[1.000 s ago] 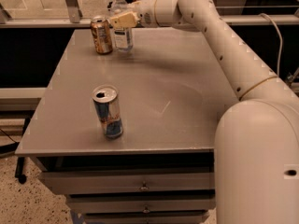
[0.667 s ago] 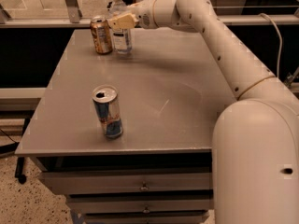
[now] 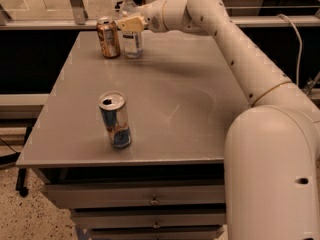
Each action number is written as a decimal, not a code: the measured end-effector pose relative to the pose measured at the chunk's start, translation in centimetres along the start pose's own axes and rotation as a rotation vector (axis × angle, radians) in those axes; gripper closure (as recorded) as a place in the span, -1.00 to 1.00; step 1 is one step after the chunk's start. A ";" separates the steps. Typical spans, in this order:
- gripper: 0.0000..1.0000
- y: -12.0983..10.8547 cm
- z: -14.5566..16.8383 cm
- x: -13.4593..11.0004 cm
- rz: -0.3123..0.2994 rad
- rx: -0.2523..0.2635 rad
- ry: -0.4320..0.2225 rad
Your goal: Move blue plastic bottle near orange can
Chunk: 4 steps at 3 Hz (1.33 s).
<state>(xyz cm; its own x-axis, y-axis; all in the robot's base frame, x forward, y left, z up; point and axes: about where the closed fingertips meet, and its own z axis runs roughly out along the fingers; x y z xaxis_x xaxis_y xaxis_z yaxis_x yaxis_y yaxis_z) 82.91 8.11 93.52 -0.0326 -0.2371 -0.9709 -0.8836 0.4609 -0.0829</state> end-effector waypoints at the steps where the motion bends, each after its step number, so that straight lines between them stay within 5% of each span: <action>1: -1.00 0.0 0.1 0.2 0.005 0.000 0.002; 3: -1.00 -1.3 -2.7 0.0 0.003 0.033 -0.008; 4: -1.00 -4.3 -10.9 -1.3 -0.011 0.113 -0.036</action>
Offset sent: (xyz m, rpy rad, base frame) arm -0.0002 -0.0097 -0.0030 0.0036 0.0135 -0.0218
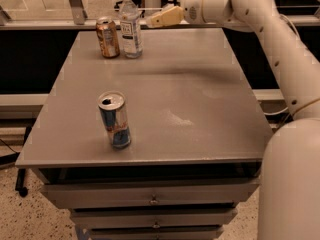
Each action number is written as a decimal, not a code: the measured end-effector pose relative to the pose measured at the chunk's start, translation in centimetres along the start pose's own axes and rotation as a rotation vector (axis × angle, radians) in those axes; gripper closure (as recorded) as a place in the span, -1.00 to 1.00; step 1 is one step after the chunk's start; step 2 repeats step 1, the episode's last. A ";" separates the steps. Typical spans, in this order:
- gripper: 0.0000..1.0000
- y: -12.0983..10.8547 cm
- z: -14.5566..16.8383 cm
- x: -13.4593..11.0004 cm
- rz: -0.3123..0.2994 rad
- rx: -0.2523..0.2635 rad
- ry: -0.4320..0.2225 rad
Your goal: Move blue plastic bottle near orange can
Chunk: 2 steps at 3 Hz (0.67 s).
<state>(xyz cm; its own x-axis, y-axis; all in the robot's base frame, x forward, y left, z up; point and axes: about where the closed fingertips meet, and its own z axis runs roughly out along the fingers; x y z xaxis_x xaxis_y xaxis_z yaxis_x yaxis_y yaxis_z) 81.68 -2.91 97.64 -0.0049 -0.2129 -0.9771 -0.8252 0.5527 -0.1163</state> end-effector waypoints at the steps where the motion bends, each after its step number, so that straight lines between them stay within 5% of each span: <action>1: -1.00 -1.8 -6.5 -2.6 -0.005 0.034 -0.019; 2: -1.00 -1.8 -6.5 -2.6 -0.005 0.034 -0.019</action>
Offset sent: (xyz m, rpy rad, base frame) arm 0.0000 0.0000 0.0000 0.0000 0.0000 0.0000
